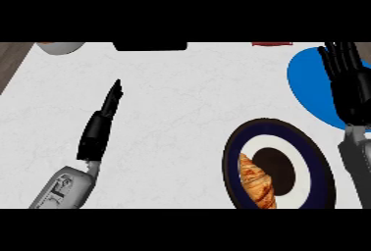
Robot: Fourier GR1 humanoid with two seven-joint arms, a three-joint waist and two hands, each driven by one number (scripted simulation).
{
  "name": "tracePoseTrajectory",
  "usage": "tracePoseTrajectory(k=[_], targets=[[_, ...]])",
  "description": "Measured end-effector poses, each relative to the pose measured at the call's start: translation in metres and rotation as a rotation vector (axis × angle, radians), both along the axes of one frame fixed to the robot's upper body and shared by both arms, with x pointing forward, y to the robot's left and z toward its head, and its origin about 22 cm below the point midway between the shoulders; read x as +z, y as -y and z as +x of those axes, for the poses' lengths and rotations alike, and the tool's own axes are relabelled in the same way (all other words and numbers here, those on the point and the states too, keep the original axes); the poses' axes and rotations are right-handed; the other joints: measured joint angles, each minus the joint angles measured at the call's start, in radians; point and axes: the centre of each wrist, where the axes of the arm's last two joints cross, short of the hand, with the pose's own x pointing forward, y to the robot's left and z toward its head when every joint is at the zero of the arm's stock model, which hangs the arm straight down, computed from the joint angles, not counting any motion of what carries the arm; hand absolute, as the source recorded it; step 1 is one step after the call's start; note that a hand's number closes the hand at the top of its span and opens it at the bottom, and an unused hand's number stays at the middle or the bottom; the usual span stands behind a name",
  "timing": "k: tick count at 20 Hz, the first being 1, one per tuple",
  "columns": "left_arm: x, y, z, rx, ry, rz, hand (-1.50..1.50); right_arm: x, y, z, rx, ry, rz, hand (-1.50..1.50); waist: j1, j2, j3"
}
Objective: Pick the croissant from the plate and place it in the plate
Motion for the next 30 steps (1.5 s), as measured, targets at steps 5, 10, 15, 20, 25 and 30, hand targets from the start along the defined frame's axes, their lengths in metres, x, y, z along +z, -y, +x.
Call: tracePoseTrajectory(k=[5,10,15,20,25,30], targets=[[-0.013,-0.048,-0.017,0.103,-0.045,0.109,0.00,-0.013,-0.042,-0.023,0.149,-0.035,0.142,-1.50,0.005,-0.010,-0.015],[-0.025,-0.093,-0.040,0.199,-0.135,0.183,0.00,-0.023,-0.063,-0.056,0.058,0.058,0.008,-1.50,-0.011,-0.022,-0.023],[-0.026,-0.115,-0.059,0.237,-0.164,0.196,0.00,-0.042,-0.091,-0.119,-0.062,0.205,0.064,-1.50,-0.025,-0.020,-0.022],[-0.030,-0.126,-0.074,0.237,-0.168,0.201,0.00,-0.041,-0.101,-0.187,-0.052,0.245,0.028,-1.50,-0.021,-0.013,-0.022],[-0.021,-0.130,-0.073,0.231,-0.158,0.199,0.00,-0.039,-0.084,-0.219,0.007,0.129,-0.191,-1.50,-0.016,-0.009,-0.023],[-0.021,-0.131,-0.077,0.220,-0.158,0.200,0.00,-0.024,-0.065,-0.232,0.020,-0.019,-0.442,-1.50,-0.007,-0.004,-0.025]])
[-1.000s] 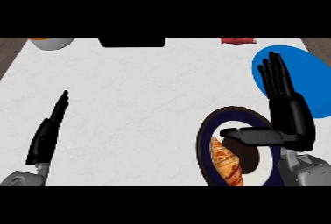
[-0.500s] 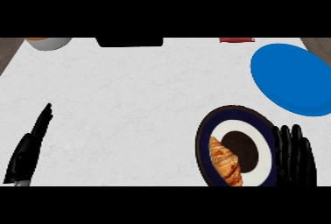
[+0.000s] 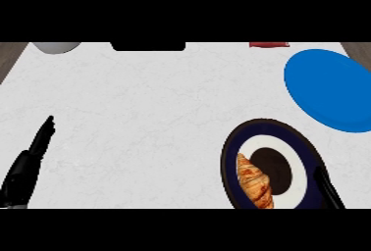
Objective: Pick the croissant from the plate and place it in the plate
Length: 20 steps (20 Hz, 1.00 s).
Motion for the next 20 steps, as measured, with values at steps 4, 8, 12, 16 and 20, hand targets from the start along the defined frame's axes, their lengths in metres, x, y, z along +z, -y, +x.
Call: tracePoseTrajectory(k=[4,8,12,16,20], targets=[[-0.002,0.003,-0.001,-0.003,0.007,0.005,0.00,0.009,0.005,0.002,-0.028,-0.144,-0.100,-1.50,0.006,0.002,0.000],[-0.002,0.006,-0.001,-0.013,0.007,0.002,0.00,0.018,0.005,0.015,-0.045,-0.261,-0.190,-1.50,0.015,0.004,0.000],[0.000,0.004,0.000,-0.011,0.009,0.004,0.00,0.028,0.000,0.033,-0.047,-0.343,-0.296,-1.50,0.020,0.005,0.001],[0.007,0.005,0.005,-0.012,0.005,0.000,0.00,0.032,-0.011,0.048,-0.030,-0.417,-0.398,-1.50,0.021,0.005,0.002],[0.004,0.009,0.001,-0.013,0.006,-0.003,0.00,0.027,-0.017,0.063,-0.013,-0.490,-0.518,-1.50,0.020,0.004,0.003]])
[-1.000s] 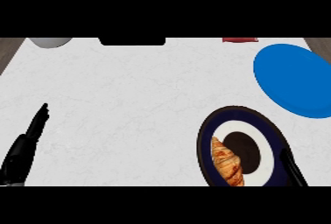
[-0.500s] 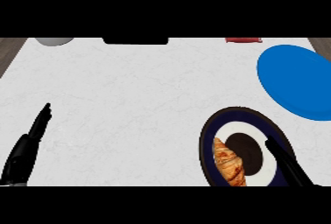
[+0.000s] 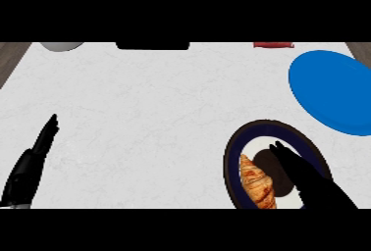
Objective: Pick the croissant from the plate and place it in the plate
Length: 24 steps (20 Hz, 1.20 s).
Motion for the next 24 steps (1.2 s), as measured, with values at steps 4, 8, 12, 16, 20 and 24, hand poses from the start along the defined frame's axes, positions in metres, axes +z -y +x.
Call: tracePoseTrajectory(k=[4,8,12,16,20,24], targets=[[-0.004,-0.001,0.002,0.002,0.003,0.001,0.00,-0.003,-0.003,0.017,0.028,-0.050,-0.049,-1.50,-0.006,-0.001,0.000],[-0.008,-0.002,0.003,0.007,-0.005,0.000,0.00,-0.015,-0.003,0.028,0.049,-0.087,-0.071,-1.50,-0.009,-0.001,0.001],[-0.002,-0.006,0.004,0.010,0.000,-0.002,0.00,-0.026,-0.006,0.037,0.075,-0.123,-0.074,-1.50,-0.010,-0.002,0.001],[-0.001,0.001,0.002,0.011,0.000,-0.002,0.00,-0.038,-0.010,0.043,0.094,-0.162,-0.085,-1.50,-0.010,-0.002,0.001],[-0.001,-0.004,0.002,0.008,0.002,-0.002,0.00,-0.054,-0.013,0.044,0.092,-0.186,-0.097,-1.50,-0.011,-0.002,0.001],[0.000,-0.009,0.002,0.013,0.001,-0.001,0.00,-0.063,-0.005,0.049,0.091,-0.194,-0.101,-1.50,-0.012,-0.002,0.001]])
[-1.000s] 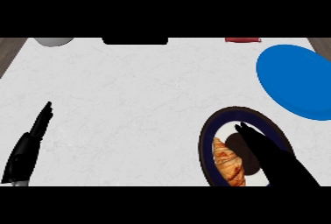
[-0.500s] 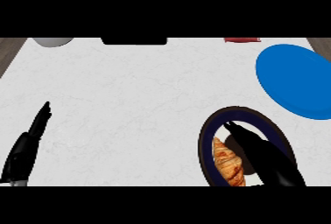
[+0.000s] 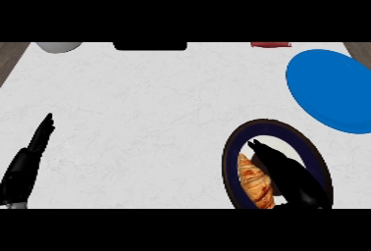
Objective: Pick the croissant from the plate and place it in the plate
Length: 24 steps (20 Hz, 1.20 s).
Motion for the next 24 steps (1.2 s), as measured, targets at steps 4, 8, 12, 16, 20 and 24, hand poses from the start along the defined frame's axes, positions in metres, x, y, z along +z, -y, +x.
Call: tracePoseTrajectory(k=[4,8,12,16,20,24], targets=[[0.001,0.009,-0.002,-0.002,-0.003,-0.003,0.00,-0.013,-0.012,0.006,0.002,-0.011,-0.005,-1.50,0.001,0.000,0.000],[0.001,0.005,0.001,-0.002,-0.003,-0.004,0.00,-0.020,-0.007,0.009,0.022,-0.005,0.021,1.50,0.000,0.000,0.000],[-0.002,0.008,-0.004,0.001,-0.002,0.002,0.00,-0.026,-0.007,0.013,0.039,0.023,0.052,1.50,0.000,0.000,0.000],[-0.001,0.008,-0.006,-0.002,-0.002,0.000,0.00,-0.028,0.017,0.017,0.045,0.047,0.044,1.50,0.001,0.000,0.000],[0.000,0.009,-0.006,-0.007,0.008,-0.002,0.00,-0.006,0.107,0.044,-0.005,0.090,-0.049,1.50,0.008,0.014,0.005],[0.003,0.011,-0.003,-0.016,0.027,-0.004,0.00,0.026,0.174,0.057,-0.060,0.129,-0.128,1.50,0.017,0.031,0.011]])
